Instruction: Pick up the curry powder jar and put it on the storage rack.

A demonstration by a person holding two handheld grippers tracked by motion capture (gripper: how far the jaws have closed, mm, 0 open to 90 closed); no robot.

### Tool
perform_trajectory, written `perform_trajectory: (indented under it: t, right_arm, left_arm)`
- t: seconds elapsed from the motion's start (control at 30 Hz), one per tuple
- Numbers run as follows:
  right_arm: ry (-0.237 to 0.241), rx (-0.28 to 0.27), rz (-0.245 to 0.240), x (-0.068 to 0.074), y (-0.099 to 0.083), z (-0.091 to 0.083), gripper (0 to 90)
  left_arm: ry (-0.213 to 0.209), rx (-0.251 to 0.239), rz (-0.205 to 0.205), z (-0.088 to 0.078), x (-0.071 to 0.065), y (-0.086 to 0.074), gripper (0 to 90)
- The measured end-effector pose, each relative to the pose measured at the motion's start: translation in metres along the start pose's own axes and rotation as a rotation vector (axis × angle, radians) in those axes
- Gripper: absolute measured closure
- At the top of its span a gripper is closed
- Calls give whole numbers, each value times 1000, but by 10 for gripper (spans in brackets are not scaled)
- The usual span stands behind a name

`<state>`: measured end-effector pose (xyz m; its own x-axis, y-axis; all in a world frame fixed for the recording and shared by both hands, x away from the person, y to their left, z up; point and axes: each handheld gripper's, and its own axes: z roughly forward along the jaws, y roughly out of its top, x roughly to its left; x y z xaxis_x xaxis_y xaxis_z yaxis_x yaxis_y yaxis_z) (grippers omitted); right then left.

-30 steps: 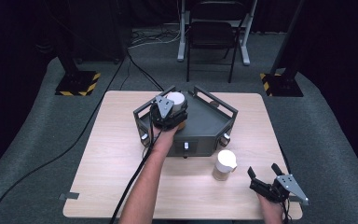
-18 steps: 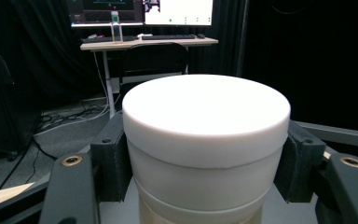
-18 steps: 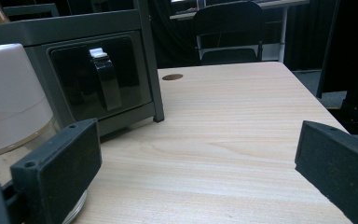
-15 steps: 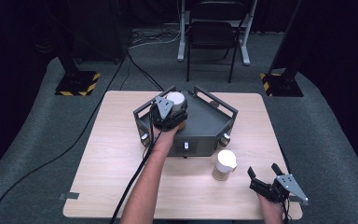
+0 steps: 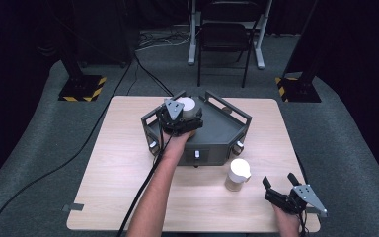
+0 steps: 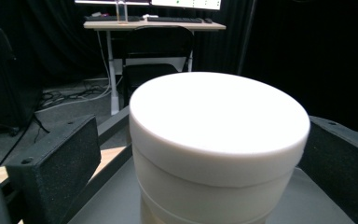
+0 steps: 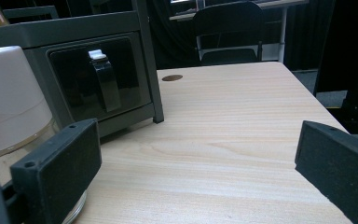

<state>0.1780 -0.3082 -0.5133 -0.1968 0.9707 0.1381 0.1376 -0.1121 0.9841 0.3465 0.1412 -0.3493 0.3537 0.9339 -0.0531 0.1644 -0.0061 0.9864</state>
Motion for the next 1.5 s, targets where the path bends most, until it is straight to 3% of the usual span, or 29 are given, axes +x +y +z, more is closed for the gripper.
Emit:
perform_trajectory:
  t: [0.7, 1.5]
  right_arm:
    - [0, 2, -6, 0, 0, 0, 0]
    - [7, 7, -19, 1, 1, 1, 0]
  left_arm:
    - [-11, 2, -10, -8, 4, 4, 6]
    - [-76, -82, 12, -41, 14, -12, 22]
